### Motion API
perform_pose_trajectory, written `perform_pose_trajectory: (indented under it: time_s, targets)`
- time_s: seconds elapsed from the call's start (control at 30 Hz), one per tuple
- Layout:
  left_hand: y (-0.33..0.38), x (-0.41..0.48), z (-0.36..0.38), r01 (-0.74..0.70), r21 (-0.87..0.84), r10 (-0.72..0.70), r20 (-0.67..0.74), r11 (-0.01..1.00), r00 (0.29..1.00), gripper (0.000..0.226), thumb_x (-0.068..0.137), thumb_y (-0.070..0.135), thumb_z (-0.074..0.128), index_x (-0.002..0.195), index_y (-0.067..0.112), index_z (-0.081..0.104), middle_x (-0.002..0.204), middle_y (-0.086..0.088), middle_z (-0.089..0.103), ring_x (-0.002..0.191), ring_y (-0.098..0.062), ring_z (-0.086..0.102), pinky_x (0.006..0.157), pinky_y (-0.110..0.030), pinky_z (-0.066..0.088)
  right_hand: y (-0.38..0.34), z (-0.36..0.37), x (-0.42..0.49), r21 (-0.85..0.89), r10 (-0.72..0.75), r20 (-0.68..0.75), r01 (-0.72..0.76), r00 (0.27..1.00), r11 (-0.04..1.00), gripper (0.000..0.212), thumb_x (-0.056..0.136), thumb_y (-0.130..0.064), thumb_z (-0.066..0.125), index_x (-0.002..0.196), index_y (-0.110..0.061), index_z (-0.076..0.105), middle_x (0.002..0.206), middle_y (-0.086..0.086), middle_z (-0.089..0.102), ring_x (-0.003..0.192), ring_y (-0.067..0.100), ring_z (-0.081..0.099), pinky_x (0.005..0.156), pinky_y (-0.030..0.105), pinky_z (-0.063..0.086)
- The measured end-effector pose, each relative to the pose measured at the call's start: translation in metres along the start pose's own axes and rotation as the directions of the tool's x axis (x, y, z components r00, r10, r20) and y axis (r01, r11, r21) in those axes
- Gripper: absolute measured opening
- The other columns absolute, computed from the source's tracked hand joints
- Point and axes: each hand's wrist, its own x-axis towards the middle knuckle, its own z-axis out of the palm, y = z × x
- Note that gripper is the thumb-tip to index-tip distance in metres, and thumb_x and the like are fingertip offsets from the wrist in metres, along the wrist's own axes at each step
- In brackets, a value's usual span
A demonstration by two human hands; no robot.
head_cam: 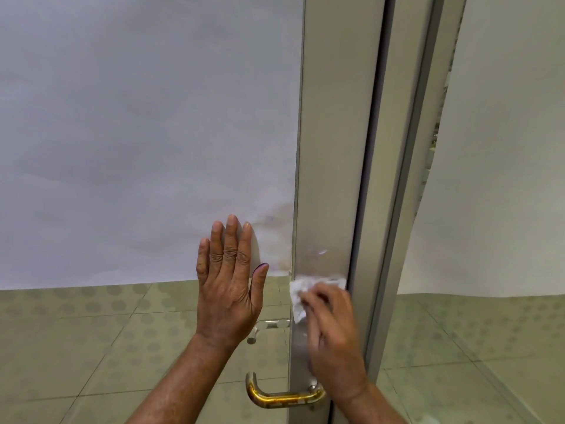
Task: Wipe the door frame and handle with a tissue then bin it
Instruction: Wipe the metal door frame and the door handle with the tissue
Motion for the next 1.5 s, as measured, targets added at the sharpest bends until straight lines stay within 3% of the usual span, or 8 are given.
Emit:
perform_pose_trajectory:
  time_s: [0.17,0.33,0.47,0.83,1.07,1.27,1.43,1.5]
  targets:
    - [-0.002,-0.001,0.007,-0.013,0.052,0.016,-0.043,0.999,0.999,0.064,0.111,0.044,0.025,0.165,0.014,0.007,0.175,-0.003,-0.005,0.163,-0.023,-0.003,0.132,-0.041,-0.001,-0.002,0.007,0.001,-0.024,-0.005,-0.006,0.005,1.000,1.000,0.030,0.095,-0.014,0.055,0.123,-0.012,0.065,0.124,-0.002,0.049,0.119,0.012,0.049,0.103,0.024,0.050]
    - [-0.002,-0.001,0.010,-0.029,0.078,0.033,-0.057,0.997,0.998,0.066,0.111,0.045,0.024,0.165,0.013,0.005,0.175,-0.005,-0.006,0.163,-0.024,-0.003,0.132,-0.042,-0.002,0.012,0.010,-0.036,-0.138,-0.054,0.094,0.067,0.994,0.988,0.036,0.092,-0.028,0.055,0.117,-0.009,0.072,0.130,0.000,0.047,0.124,0.019,0.046,0.092,0.048,0.059]
    - [-0.004,-0.002,0.013,-0.022,0.083,0.027,-0.061,0.996,0.998,0.066,0.111,0.045,0.025,0.165,0.013,0.007,0.175,-0.005,-0.005,0.163,-0.025,-0.002,0.132,-0.043,-0.001,0.004,0.016,-0.015,-0.161,-0.064,-0.056,0.055,0.996,0.985,0.039,0.107,-0.022,0.034,0.135,-0.010,0.058,0.146,0.007,0.047,0.141,0.024,0.040,0.115,0.046,0.036]
    - [-0.004,-0.001,0.014,-0.037,0.085,0.043,-0.075,0.996,0.996,0.067,0.111,0.046,0.026,0.165,0.012,0.007,0.175,-0.006,-0.004,0.163,-0.026,-0.001,0.132,-0.044,0.000,0.032,0.008,-0.011,-0.266,-0.220,0.100,0.239,0.970,0.934,0.076,0.090,0.000,0.045,0.159,-0.020,0.019,0.166,0.000,0.020,0.152,0.022,0.024,0.127,0.043,0.012]
    - [-0.004,-0.002,0.014,-0.036,0.079,0.043,-0.086,0.996,0.995,0.065,0.111,0.042,0.027,0.165,0.011,0.009,0.176,-0.007,-0.002,0.163,-0.026,0.000,0.133,-0.043,0.000,0.050,0.000,-0.043,-0.264,-0.346,0.289,0.422,0.892,0.867,0.073,0.091,-0.009,0.053,0.157,-0.019,0.025,0.168,-0.006,0.012,0.143,0.018,0.039,0.124,0.044,0.019]
    - [-0.003,-0.001,0.014,-0.027,0.063,0.033,-0.097,0.998,0.995,0.062,0.110,0.035,0.026,0.165,0.012,0.009,0.176,-0.006,-0.002,0.163,-0.024,0.001,0.133,-0.042,-0.001,0.029,0.009,-0.004,-0.215,-0.190,0.089,0.205,0.978,0.955,0.076,0.087,0.005,0.040,0.158,-0.016,0.022,0.164,0.003,0.027,0.151,0.024,0.028,0.126,0.043,0.012]
    - [-0.002,0.000,0.011,-0.040,0.059,0.045,-0.087,0.997,0.995,0.062,0.109,0.031,0.025,0.165,0.012,0.006,0.176,-0.005,-0.005,0.163,-0.023,-0.002,0.133,-0.042,-0.002,0.053,-0.004,-0.041,-0.235,-0.336,0.369,0.437,0.867,0.868,0.056,0.103,-0.013,0.035,0.158,-0.013,0.021,0.144,0.005,0.058,0.128,0.019,0.051,0.108,0.047,0.045]
    - [-0.002,0.001,0.010,-0.039,0.067,0.045,-0.091,0.997,0.995,0.062,0.109,0.031,0.024,0.165,0.012,0.006,0.175,-0.005,-0.005,0.163,-0.023,-0.003,0.133,-0.041,-0.002,0.052,-0.010,-0.032,-0.235,-0.308,0.326,0.392,0.894,0.889,0.070,0.094,-0.007,0.047,0.158,-0.013,0.020,0.159,0.003,0.040,0.139,0.021,0.044,0.120,0.044,0.030]
